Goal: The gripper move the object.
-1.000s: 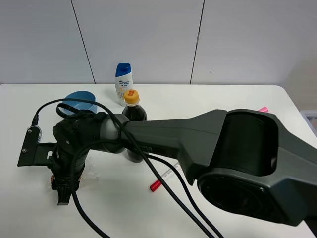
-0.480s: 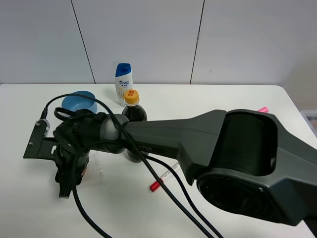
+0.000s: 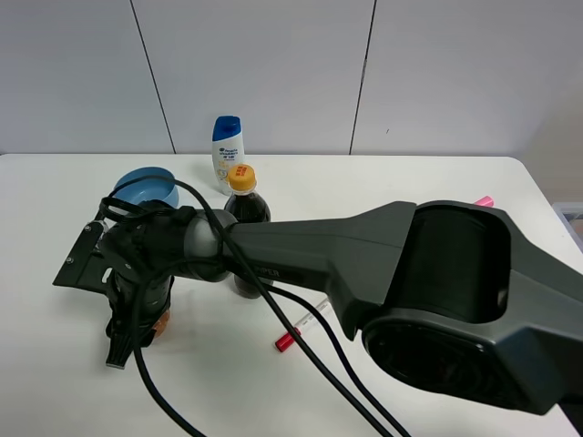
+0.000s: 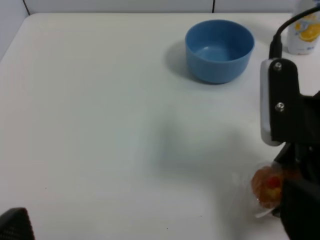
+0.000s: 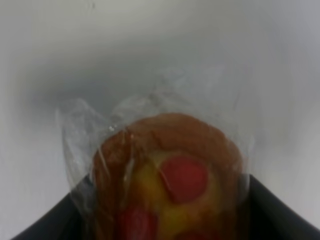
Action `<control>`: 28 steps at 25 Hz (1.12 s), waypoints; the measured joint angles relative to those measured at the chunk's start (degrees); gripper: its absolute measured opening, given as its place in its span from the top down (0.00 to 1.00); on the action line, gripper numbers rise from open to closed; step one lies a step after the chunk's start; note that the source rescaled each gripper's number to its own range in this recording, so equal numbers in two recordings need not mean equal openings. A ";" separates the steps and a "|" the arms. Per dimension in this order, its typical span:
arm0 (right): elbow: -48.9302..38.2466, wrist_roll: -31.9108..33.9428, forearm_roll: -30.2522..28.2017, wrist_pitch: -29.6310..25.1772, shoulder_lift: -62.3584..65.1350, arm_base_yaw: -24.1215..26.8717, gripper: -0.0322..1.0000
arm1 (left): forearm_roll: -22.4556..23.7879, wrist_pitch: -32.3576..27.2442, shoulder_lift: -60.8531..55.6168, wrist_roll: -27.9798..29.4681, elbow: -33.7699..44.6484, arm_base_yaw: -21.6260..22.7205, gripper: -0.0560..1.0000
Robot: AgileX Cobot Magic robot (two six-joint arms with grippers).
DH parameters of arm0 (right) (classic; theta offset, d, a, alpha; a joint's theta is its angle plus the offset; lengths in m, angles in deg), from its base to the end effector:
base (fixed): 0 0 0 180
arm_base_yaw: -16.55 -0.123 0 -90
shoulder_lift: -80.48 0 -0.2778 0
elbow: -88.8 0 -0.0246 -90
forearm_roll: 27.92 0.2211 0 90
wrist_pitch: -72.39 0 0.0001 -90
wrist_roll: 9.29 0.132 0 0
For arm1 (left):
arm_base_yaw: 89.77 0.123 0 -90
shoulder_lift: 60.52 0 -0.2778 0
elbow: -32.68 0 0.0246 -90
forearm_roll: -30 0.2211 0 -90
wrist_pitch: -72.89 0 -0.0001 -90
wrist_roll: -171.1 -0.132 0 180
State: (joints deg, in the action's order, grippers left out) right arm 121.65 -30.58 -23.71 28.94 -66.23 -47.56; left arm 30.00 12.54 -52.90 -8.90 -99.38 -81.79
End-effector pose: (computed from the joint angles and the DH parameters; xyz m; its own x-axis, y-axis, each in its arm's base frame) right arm 0.2103 0.4485 0.0869 -0.0987 -0.9188 -0.3821 -0.9874 0.1380 -0.0769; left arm 0.0117 0.0016 0.2474 -0.4327 -0.0607 -0.8995 -0.1388 0.9903 0.0000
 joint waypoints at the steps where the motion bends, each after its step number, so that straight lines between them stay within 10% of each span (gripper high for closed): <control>1: 0.00 0.06 -0.05 -0.45 0.00 0.00 0.97 | 0.00 0.00 0.00 0.00 0.00 0.00 0.00; 19: 0.00 3.12 -0.99 -3.76 0.99 0.00 0.97 | 0.00 0.00 0.00 0.00 0.00 0.00 0.00; 25: 0.00 4.46 -0.99 -3.41 1.90 0.00 0.47 | 0.00 0.00 0.00 0.00 0.00 0.00 0.00; 28: 0.00 4.63 -1.04 -3.35 1.90 0.00 0.40 | 0.00 0.00 0.00 0.00 0.00 0.00 0.00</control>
State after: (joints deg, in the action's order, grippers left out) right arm 121.65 -25.95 -24.76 25.59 -64.33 -47.56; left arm 30.00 12.54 -52.90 -8.90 -99.38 -81.79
